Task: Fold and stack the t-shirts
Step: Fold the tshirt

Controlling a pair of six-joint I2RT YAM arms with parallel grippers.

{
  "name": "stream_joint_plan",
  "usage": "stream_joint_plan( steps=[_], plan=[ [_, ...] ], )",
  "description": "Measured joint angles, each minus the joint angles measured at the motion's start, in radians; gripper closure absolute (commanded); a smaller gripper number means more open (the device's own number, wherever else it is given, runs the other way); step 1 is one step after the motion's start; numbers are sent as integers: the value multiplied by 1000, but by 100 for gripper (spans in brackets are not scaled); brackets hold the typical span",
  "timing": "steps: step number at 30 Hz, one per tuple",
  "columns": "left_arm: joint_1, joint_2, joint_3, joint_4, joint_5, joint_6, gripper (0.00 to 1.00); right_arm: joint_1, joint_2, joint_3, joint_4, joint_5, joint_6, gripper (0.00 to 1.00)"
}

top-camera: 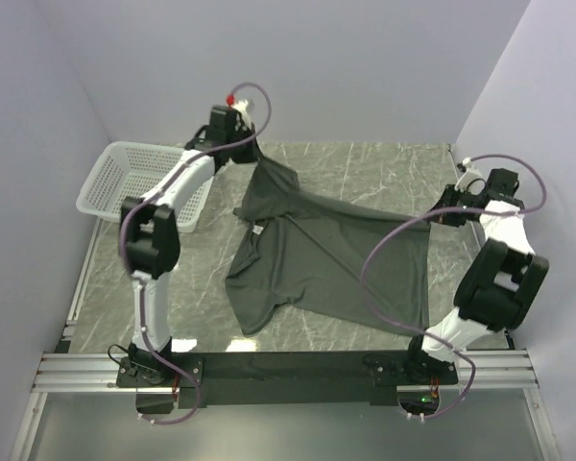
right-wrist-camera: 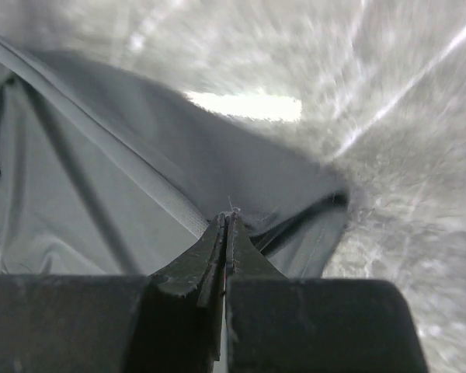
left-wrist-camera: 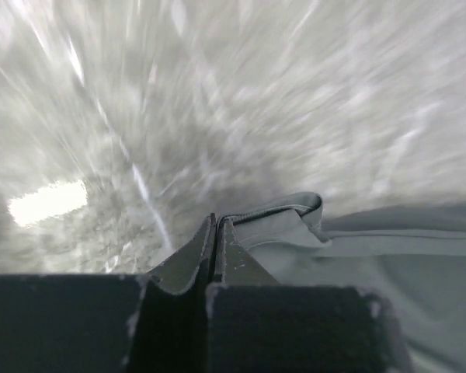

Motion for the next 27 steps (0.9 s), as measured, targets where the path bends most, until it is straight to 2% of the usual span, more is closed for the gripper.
stream_joint_plan(
  steps=[7, 12, 19, 27],
  plan=[
    [9, -314, -105, 126, -22, 6, 100, 0, -287, -24, -19, -23, -53, 100],
    [31, -403, -153, 156, -27, 6, 100, 0, -407, 23, -68, -26, -69, 100],
    [45, -485, -187, 154, -55, -4, 100, 0, -452, 304, -112, -31, -32, 100],
    [45, -830, -189, 271, -122, -35, 100, 0, -589, 608, -105, -33, 111, 100]
  ],
)
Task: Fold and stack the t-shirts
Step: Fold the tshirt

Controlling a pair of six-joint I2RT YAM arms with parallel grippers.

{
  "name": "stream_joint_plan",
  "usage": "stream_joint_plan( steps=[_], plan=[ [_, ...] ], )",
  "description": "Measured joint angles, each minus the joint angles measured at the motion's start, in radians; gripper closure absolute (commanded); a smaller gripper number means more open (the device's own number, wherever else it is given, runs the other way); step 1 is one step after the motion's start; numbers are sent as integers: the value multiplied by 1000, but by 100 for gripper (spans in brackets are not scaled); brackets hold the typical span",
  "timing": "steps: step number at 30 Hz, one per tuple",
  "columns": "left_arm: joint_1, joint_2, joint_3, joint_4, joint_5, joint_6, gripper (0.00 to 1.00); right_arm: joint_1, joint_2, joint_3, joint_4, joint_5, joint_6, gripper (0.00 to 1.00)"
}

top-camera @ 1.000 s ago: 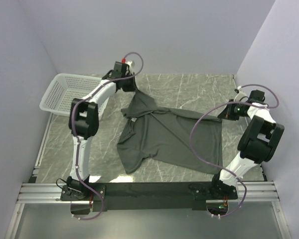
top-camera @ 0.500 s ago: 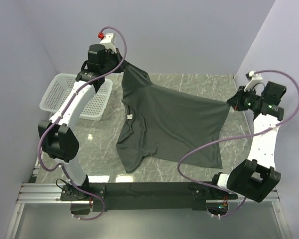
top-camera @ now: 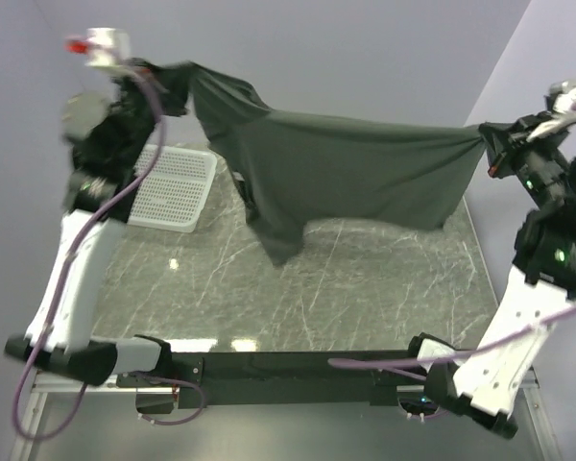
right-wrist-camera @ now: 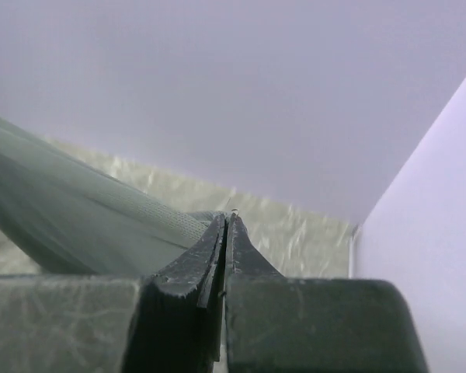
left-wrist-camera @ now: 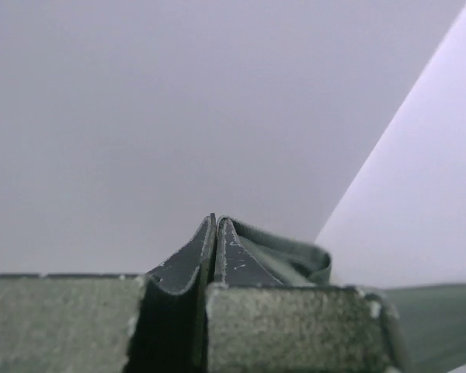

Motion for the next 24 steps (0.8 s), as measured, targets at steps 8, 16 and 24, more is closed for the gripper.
stream_joint_plan(
  steps=[8, 16, 24],
  plan=[
    [0, -211, 134, 132, -23, -24, 99, 0, -92, 350, 27, 51, 171, 100],
    [0, -264, 188, 169, -39, -39, 99, -13, -186, 476, 84, 163, 236, 100],
    [0, -196, 71, 186, -66, -42, 99, -14, -206, 136, 134, 154, 238, 100]
  ],
)
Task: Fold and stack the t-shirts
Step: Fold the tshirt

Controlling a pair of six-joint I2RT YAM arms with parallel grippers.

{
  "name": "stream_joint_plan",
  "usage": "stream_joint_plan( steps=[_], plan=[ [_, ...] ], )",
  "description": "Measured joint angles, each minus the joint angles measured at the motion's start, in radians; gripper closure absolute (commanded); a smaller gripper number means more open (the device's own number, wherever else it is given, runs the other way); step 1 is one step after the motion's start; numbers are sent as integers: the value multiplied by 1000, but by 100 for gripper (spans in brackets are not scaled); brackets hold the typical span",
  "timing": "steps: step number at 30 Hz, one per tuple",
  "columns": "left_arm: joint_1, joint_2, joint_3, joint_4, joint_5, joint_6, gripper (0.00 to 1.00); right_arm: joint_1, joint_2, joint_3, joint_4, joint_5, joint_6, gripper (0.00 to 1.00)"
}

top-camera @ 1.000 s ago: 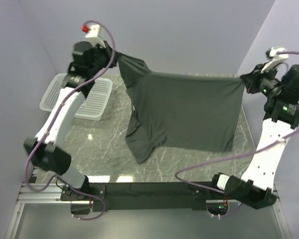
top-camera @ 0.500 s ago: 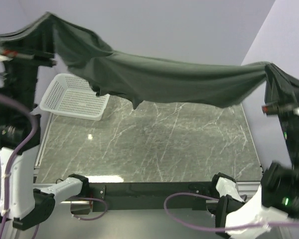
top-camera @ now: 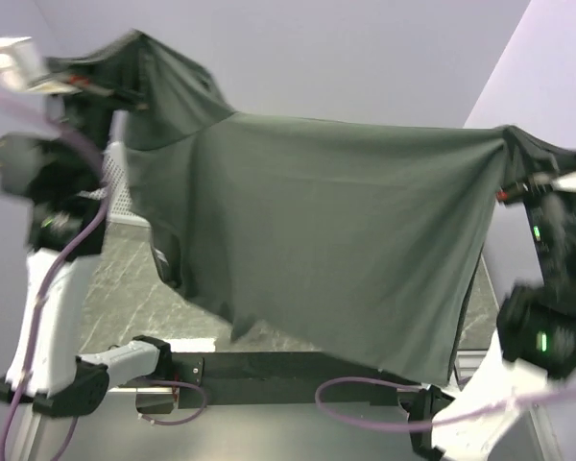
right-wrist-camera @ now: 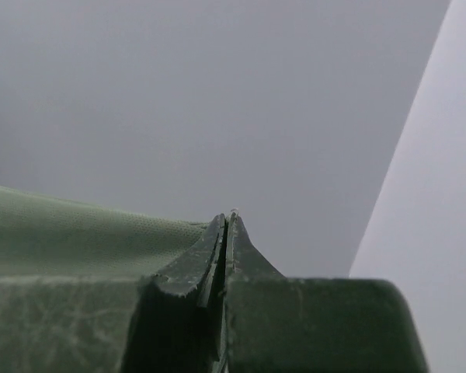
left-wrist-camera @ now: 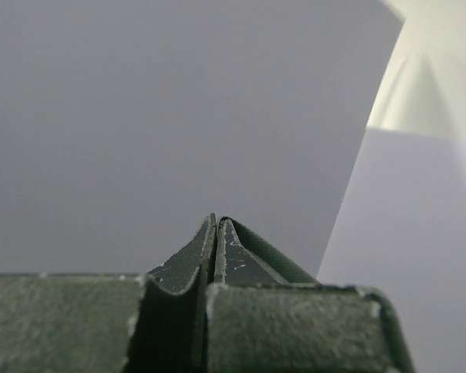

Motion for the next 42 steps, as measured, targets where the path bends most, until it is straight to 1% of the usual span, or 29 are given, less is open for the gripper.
stream_joint_plan(
  steps=[1, 4, 5, 8, 11, 13, 15, 17, 19, 22, 24, 28, 33, 42],
  plan=[
    [0, 17, -26, 11, 1, -4, 99, 0, 3, -58, 7, -6, 1, 100],
    [0, 90, -140, 59, 21, -33, 100, 0, 20, -300, 48, -42, 2, 100],
    [0, 119, -181, 75, 31, -45, 99, 0, 24, -394, 85, -60, 0, 100],
    [0, 249, -313, 125, 70, -86, 99, 0, 56, -622, 140, -111, 1, 100],
    [0, 413, -397, 155, 106, -116, 100, 10, 161, -821, 217, -146, -14, 100],
    [0, 534, -411, 160, 122, -132, 99, 28, 249, -932, 269, -143, -36, 100],
    [0, 660, -405, 164, 132, -138, 100, 57, 352, -1003, 306, -122, -56, 100],
    [0, 786, -364, 139, 137, -143, 99, 85, 456, -1012, 322, -99, -66, 100],
    [0, 917, -269, 96, 143, -149, 99, 107, 571, -998, 353, -71, -76, 100],
    [0, 1044, -161, 43, 142, -151, 99, 129, 723, -922, 357, -17, -82, 100],
    [0, 1087, -114, 9, 137, -151, 99, 134, 791, -871, 357, 19, -82, 100],
    [0, 1118, -26, -43, 123, -142, 100, 136, 842, -805, 348, 68, -79, 100],
    [0, 1118, 53, -59, 112, -123, 100, 139, 877, -732, 338, 85, -71, 100],
    [4, 1144, 107, -79, 113, -82, 99, 140, 956, -635, 297, 78, -51, 100]
  ],
)
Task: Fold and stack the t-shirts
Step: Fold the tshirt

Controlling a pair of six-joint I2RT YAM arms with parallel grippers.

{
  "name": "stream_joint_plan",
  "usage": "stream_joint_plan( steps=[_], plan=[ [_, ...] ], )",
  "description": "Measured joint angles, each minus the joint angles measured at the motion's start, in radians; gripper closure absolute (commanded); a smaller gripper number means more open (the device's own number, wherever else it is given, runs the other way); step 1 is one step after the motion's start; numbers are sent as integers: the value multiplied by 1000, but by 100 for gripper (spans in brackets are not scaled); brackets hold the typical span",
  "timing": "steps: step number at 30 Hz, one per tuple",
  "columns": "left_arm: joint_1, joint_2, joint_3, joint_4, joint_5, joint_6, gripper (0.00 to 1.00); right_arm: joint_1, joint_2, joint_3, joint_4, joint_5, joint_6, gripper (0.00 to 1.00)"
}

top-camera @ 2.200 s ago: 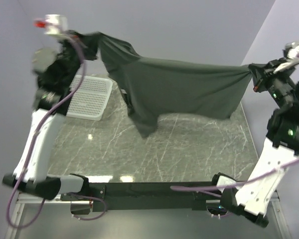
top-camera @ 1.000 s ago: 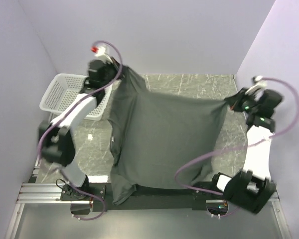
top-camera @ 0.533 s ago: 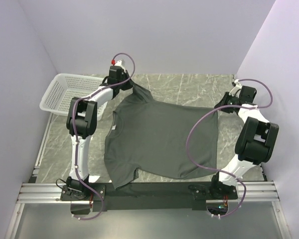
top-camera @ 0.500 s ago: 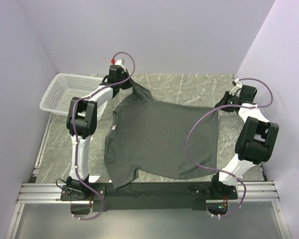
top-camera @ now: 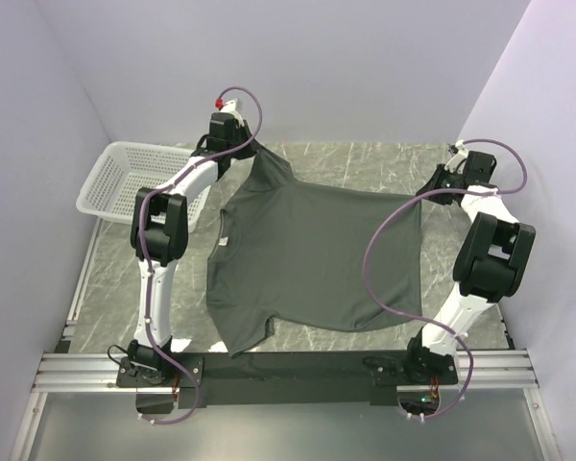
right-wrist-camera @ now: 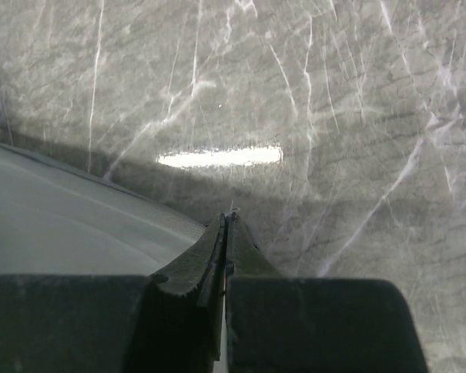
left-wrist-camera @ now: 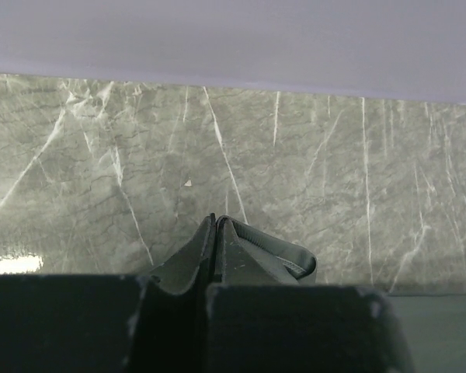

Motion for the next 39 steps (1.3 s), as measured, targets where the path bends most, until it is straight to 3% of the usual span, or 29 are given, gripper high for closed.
stream_joint_plan(
  steps=[23, 29, 39],
  plan=[
    [0, 26, -47, 2, 70, 50, 99, -3, -7, -32, -9, -181, -12, 100],
    [-2, -7, -122, 6, 70, 88, 99, -8, -28, -60, -10, -216, -28, 100],
    [-5, -187, -320, 74, 93, 139, 99, -16, -40, -80, -20, -231, -37, 100]
  ],
)
